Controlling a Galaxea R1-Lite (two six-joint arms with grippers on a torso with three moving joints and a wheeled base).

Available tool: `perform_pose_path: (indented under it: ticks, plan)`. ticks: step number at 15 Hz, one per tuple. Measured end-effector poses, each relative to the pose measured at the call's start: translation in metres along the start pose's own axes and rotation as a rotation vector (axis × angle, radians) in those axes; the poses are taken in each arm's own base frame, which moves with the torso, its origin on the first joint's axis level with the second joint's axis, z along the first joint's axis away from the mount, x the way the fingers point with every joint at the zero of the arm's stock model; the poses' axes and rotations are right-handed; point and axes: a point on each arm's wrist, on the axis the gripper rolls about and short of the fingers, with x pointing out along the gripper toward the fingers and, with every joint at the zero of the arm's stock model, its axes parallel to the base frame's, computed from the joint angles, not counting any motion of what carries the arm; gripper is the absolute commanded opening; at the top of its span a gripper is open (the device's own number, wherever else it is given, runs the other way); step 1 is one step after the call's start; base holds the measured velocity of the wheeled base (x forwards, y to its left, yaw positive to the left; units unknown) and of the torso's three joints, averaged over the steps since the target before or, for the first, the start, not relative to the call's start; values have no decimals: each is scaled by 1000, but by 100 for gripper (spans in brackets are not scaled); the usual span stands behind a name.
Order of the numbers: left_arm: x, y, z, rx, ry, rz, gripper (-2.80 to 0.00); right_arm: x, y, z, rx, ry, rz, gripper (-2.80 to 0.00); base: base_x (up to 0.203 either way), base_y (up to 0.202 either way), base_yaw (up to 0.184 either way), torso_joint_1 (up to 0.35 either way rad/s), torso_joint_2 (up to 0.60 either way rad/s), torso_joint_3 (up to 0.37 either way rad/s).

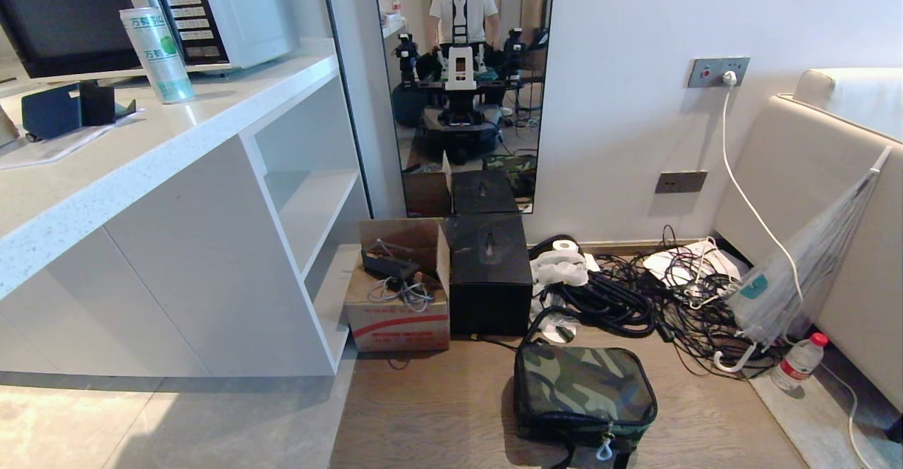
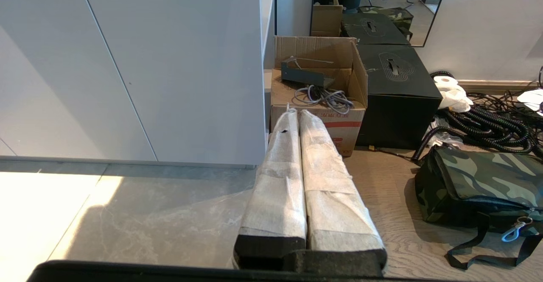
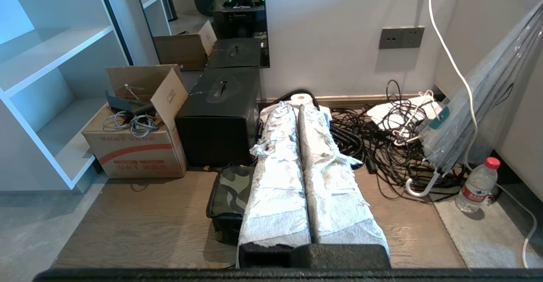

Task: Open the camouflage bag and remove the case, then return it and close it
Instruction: Open the top of the storage box

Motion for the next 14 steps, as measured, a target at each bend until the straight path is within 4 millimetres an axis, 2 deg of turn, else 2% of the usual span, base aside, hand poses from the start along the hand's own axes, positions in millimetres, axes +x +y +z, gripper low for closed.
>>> perform_pose_path:
  ticks: [14]
  plan:
    - [0, 0, 0, -13, -1, 0, -280, 0, 0, 0, 0, 0, 0, -280, 0, 0, 0, 0, 0, 0]
